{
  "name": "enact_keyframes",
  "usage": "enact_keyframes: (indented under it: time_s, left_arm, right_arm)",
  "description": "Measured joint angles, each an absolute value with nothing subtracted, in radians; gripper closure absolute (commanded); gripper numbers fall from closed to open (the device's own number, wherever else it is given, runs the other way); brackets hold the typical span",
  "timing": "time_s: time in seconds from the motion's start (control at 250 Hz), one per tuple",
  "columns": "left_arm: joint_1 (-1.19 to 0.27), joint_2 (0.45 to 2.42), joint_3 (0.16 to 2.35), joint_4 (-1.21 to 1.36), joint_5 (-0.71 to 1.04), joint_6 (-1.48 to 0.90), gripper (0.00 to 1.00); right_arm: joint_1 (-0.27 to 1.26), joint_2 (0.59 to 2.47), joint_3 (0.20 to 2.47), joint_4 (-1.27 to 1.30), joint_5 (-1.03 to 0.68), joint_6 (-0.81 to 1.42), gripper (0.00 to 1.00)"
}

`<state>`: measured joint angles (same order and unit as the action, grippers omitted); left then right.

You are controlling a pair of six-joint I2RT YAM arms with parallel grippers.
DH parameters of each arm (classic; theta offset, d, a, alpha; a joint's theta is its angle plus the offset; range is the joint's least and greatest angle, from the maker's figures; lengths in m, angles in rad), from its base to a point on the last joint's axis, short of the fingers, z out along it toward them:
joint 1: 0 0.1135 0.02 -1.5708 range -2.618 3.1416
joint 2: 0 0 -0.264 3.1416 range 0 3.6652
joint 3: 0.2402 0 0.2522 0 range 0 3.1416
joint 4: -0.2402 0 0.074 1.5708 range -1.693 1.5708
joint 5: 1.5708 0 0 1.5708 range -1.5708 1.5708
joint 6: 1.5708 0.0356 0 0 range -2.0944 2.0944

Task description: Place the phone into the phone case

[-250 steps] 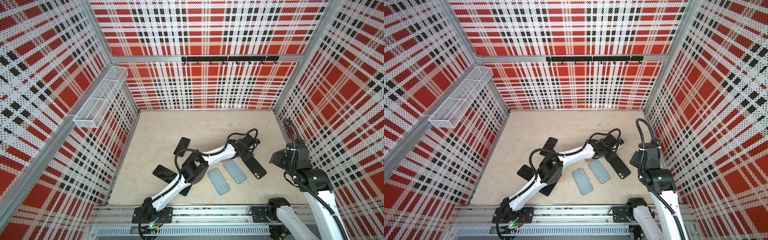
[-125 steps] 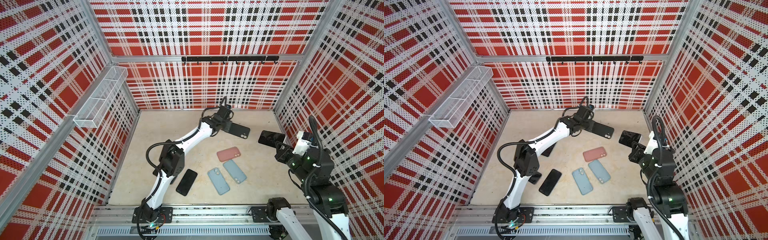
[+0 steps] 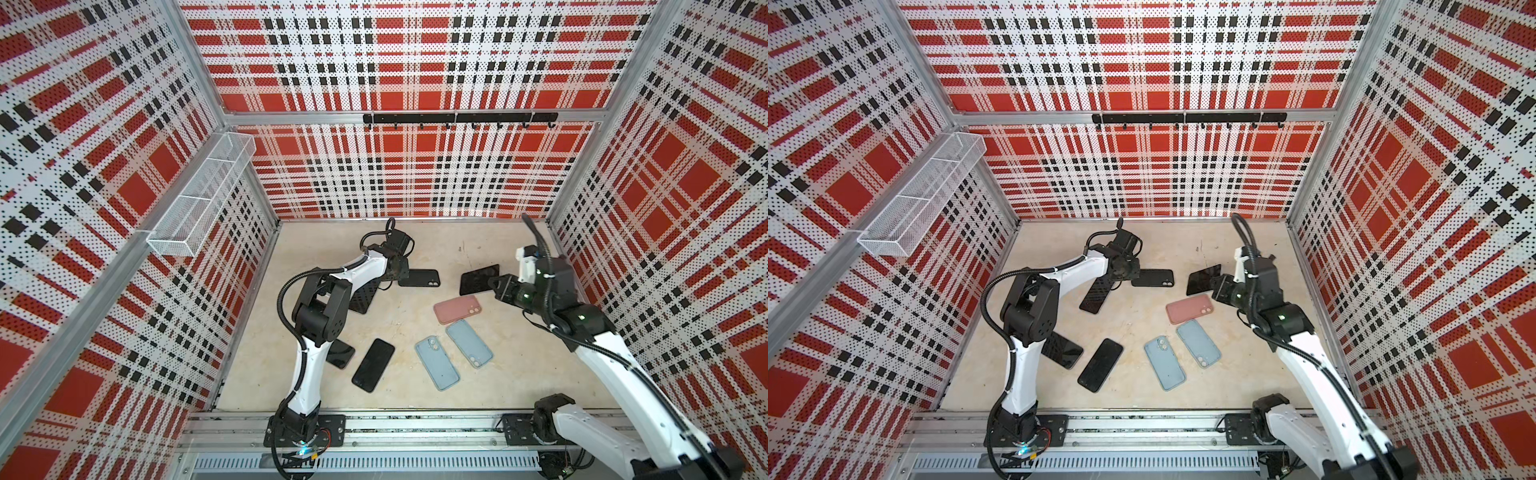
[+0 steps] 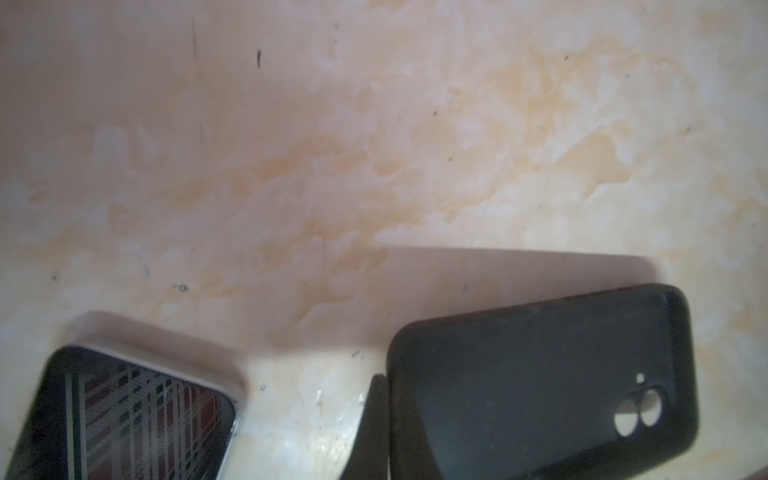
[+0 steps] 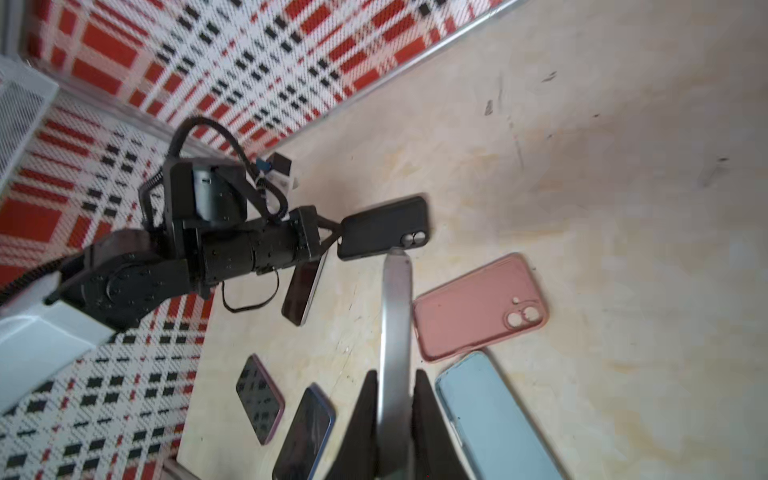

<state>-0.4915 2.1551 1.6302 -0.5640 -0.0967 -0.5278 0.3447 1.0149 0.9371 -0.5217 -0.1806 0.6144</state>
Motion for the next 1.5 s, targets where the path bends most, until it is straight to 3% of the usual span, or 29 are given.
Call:
enact_keyframes:
  time_s: [0.264,0.552,1.02,1.269,1.501]
  left_arm:
    - [-0.443,2.057,1.461,-0.501,-0.082,-0.569,1.0]
    - [-0.422,2.035,1.359,-0.416,-0.052,-0.591,1.0]
    - [-0.415,1.975,1.328,-0.339,0.019,-0.585,0.51]
    - [-0.384,1.725,1.141,-0.224,0.056,-0.604,0.02]
    - [-0.362,1.609,0.995,-0.096,0.154,-0.632,0.0]
  right_arm:
    - [0.437,1.308,1.049,-0.443,-0.181,0.622,1.0]
    - [0.439,1.454,1.136,-0.399,-0.237,0.622,1.0]
    - [0.439,1.59,1.188,-0.362,-0.292,0.609,1.0]
    - [0.439,1.692,1.256,-0.311,-0.354,0.595,1.0]
    - [0.453,1.802,1.264,-0.238,-0.395,0.606,1.0]
